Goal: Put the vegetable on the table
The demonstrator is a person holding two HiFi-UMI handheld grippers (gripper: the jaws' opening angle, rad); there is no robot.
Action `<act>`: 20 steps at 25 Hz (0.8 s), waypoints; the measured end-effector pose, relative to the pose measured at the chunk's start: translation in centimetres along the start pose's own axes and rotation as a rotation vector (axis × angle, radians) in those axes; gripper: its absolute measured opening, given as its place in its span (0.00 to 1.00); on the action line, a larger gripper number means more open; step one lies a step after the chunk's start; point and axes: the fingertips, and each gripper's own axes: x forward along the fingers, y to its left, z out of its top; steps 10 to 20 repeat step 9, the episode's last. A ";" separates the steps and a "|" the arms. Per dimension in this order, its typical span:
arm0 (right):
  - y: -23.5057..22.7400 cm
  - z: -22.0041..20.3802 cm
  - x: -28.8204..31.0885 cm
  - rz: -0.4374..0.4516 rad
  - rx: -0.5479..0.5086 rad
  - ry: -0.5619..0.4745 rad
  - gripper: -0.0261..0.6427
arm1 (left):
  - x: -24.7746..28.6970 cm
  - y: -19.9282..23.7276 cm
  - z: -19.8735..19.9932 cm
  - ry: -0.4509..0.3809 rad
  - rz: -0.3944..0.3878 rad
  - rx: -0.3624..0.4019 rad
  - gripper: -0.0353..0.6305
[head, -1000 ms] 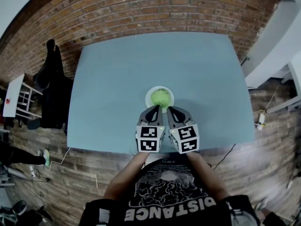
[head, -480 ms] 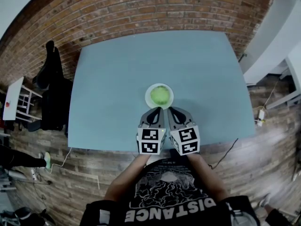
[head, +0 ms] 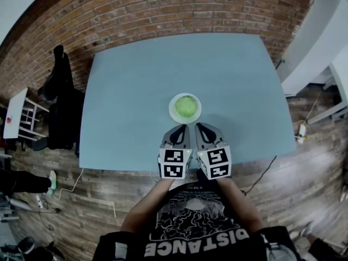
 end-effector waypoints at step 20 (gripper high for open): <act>0.2 -0.1 -0.3 -0.001 -0.001 0.001 0.05 | -0.3 -0.3 0.0 -0.001 -0.005 0.005 0.05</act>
